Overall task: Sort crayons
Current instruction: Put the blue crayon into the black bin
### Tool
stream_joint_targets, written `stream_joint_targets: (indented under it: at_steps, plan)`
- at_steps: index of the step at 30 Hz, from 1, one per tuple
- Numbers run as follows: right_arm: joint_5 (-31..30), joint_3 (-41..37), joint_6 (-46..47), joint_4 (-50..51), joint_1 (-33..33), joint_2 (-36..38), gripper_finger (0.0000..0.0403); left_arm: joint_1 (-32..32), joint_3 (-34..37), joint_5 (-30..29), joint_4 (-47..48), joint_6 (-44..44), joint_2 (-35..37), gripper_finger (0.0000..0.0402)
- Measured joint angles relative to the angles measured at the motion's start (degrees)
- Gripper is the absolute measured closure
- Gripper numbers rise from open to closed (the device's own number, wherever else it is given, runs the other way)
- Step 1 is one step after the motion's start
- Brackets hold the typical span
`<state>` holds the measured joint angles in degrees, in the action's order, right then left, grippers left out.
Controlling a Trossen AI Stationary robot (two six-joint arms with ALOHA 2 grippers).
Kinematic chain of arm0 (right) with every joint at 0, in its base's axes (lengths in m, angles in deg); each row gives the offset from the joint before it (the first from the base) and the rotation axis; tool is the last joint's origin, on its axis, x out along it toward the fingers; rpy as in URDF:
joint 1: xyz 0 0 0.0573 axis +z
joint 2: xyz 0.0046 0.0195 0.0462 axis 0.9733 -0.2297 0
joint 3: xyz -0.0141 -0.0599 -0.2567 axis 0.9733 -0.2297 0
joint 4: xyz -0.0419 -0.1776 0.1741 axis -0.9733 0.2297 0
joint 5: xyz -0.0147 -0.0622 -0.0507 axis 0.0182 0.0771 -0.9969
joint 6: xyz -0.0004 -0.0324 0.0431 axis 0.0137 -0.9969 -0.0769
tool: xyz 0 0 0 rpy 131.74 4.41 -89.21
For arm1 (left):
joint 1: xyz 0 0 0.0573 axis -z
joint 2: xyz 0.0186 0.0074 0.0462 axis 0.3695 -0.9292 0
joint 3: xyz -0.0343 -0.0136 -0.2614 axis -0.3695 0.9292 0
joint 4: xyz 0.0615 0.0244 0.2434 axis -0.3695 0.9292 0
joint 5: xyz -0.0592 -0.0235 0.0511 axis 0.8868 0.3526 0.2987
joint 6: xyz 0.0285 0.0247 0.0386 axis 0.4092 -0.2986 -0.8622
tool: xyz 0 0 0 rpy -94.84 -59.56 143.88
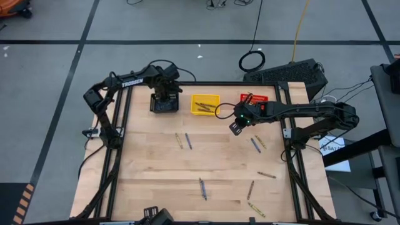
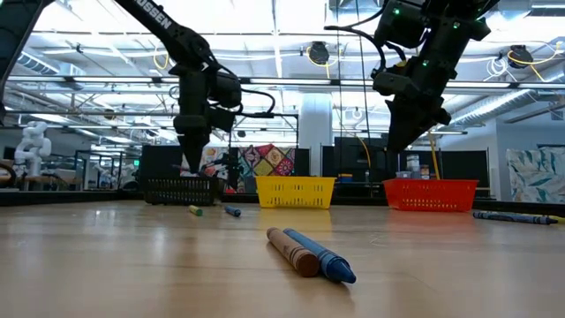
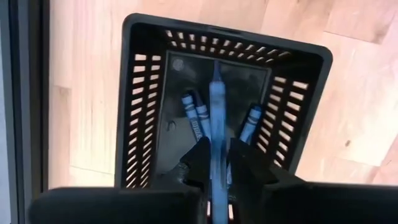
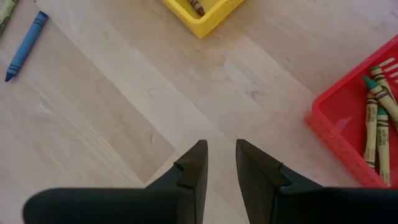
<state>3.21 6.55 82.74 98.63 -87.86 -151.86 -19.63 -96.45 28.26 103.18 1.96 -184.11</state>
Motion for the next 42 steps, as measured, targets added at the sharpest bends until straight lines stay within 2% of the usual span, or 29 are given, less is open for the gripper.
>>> stream_joint_targets:
  at_steps: [7, 13, 18, 23, 29, 35, 42]
  plan:
    - [0.0, 0.0, 0.0, 0.0, 0.0, 0.0, 0.0332, 0.1, 0.0, 0.0, 0.0, 0.1, 0.0, 0.0301]
    - [0.3, 0.0, -0.5, -1.0, 0.0, 0.0, 0.0332, 0.6, 0.0, 0.0, 1.6, 3.5, 0.0, 0.0297]
    - [0.9, 0.0, -5.9, -3.8, 0.0, 0.0, 0.0332, 2.9, 0.0, 0.0, 5.8, 4.9, 0.0, 0.0297]
    - [8.3, 0.0, -5.8, -6.6, 0.0, 0.0, 0.0332, 6.8, 0.0, 0.0, 8.7, 5.1, 0.0, 0.0297]
    - [15.6, 0.0, 4.4, 1.7, 0.1, 0.0, 0.0332, 12.5, 0.0, 0.0, 10.9, 6.6, 0.0, 0.0297]
    - [15.5, 0.0, 8.4, 15.1, 3.8, 0.0, 0.0332, 17.9, 0.0, 0.0, 15.8, 8.2, 0.9, 0.0297]
    - [15.5, 0.0, 12.2, 17.4, 10.0, 0.0, 0.0332, 22.7, 0.0, 0.0, 19.4, 12.9, 6.8, 0.0297]
